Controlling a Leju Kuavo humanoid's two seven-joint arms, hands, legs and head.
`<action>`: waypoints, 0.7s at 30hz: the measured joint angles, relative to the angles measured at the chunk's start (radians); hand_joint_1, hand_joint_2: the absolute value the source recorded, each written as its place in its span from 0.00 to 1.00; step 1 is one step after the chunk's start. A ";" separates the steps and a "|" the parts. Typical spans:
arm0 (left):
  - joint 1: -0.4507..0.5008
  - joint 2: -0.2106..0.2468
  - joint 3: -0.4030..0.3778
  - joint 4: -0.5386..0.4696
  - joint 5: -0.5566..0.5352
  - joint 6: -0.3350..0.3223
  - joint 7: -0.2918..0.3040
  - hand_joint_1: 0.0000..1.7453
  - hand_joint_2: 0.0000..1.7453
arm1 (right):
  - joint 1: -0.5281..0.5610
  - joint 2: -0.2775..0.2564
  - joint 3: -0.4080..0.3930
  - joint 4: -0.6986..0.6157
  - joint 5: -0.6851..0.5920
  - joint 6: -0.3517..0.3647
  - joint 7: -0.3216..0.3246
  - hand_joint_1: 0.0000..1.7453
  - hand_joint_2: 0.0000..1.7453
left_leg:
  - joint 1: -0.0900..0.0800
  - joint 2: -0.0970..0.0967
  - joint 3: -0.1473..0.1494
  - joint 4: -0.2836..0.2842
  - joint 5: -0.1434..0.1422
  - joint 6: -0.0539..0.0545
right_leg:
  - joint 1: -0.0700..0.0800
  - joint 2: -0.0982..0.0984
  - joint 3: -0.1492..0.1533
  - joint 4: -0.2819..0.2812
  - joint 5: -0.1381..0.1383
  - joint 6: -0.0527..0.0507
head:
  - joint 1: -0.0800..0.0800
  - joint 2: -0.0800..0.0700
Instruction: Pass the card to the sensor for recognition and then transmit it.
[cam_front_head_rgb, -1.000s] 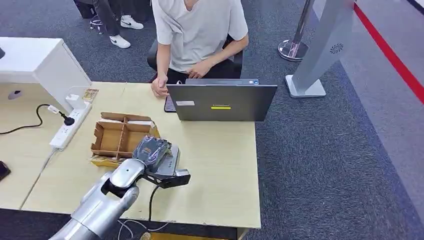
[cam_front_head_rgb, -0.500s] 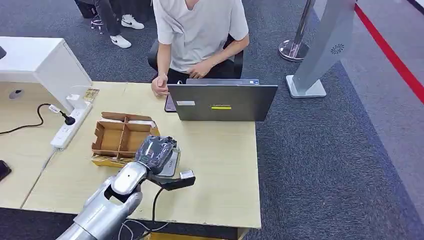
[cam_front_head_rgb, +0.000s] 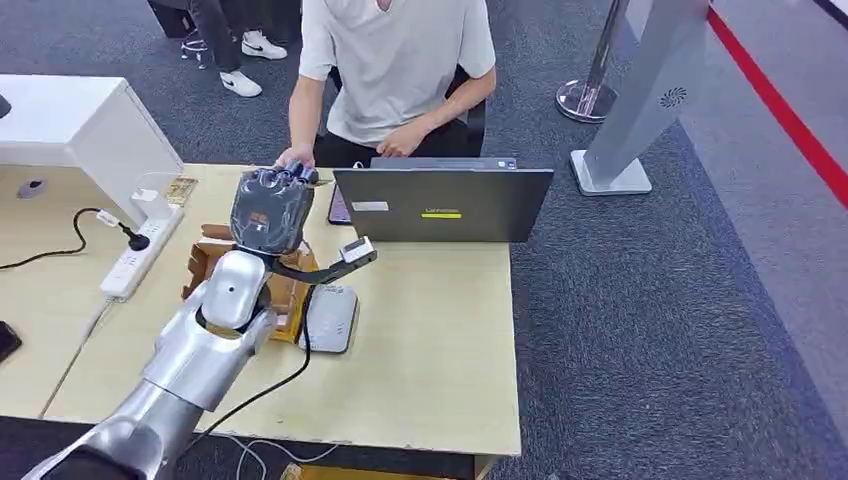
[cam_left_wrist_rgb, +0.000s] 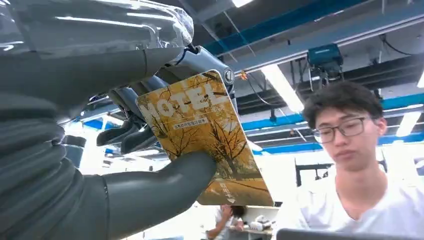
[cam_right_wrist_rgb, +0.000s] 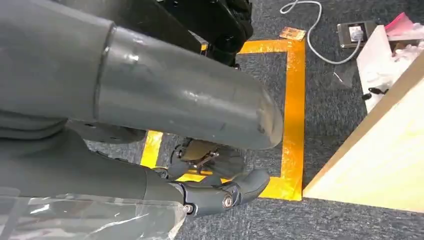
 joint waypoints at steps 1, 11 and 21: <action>-0.003 0.000 0.002 0.005 0.000 0.000 0.000 1.00 1.00 | -0.001 0.000 0.000 0.000 0.000 0.000 0.000 0.00 0.00 | 0.000 0.000 0.000 0.000 0.000 0.000 | 0.000 0.000 0.000 0.000 0.000 0.000 | 0.000 0.000; -0.108 0.009 0.051 0.124 0.000 0.016 0.072 1.00 1.00 | -0.002 0.000 0.000 0.000 0.002 0.001 0.000 0.00 0.00 | 0.000 0.000 0.000 0.000 0.000 0.000 | 0.000 0.000 -0.001 0.000 0.000 0.000 | 0.000 0.000; -0.117 -0.006 0.095 0.189 0.002 -0.012 0.036 0.00 1.00 | -0.001 0.000 0.000 0.000 -0.002 0.000 0.000 0.00 0.00 | 0.000 0.001 -0.001 0.000 0.000 0.000 | 0.000 0.001 -0.001 0.000 0.000 0.000 | 0.000 0.000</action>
